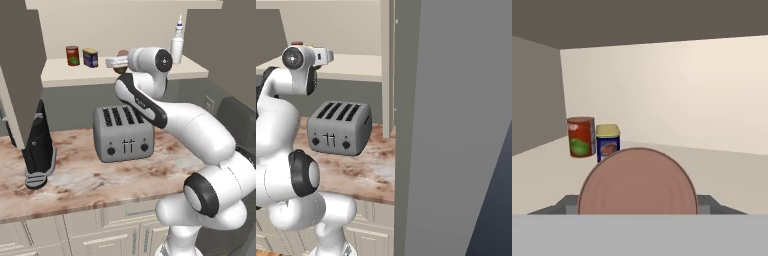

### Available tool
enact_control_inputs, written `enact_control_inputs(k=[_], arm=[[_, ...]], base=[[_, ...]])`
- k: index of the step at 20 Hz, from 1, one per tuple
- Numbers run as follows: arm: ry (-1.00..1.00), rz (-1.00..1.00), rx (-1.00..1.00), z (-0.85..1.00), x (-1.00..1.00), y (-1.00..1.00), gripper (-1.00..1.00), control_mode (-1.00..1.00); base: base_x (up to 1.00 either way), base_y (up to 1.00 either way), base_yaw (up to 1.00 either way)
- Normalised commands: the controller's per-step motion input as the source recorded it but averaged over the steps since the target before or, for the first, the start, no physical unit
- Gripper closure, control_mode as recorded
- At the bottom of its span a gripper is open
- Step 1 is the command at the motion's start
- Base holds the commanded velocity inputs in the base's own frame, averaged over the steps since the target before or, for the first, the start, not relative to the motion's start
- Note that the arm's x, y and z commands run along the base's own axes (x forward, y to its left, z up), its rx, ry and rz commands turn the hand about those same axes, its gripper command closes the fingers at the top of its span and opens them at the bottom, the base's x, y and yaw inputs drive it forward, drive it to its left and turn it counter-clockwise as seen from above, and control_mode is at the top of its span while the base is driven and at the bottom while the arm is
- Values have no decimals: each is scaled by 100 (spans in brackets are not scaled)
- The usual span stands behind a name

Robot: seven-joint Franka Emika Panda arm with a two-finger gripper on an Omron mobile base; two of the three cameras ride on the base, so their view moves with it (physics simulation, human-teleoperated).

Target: Pick the cans from the counter and place them in their designated side in the cabinet.

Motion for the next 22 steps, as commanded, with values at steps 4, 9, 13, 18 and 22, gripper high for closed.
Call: enact_control_inputs(k=[4,9,13,18,22], arm=[[0,0,-1,-2,22,4,100,-100],[0,0,-1,-2,20,7,100,-100],[0,0,-1,-3,21,8,100,-100],[1,0,0,-5,22,9,100,-100],[1,0,-1,-6,26,12,100,-100]], base=[[0,0,0],[0,0,0],[0,0,0],[0,0,0],[0,0,0]])
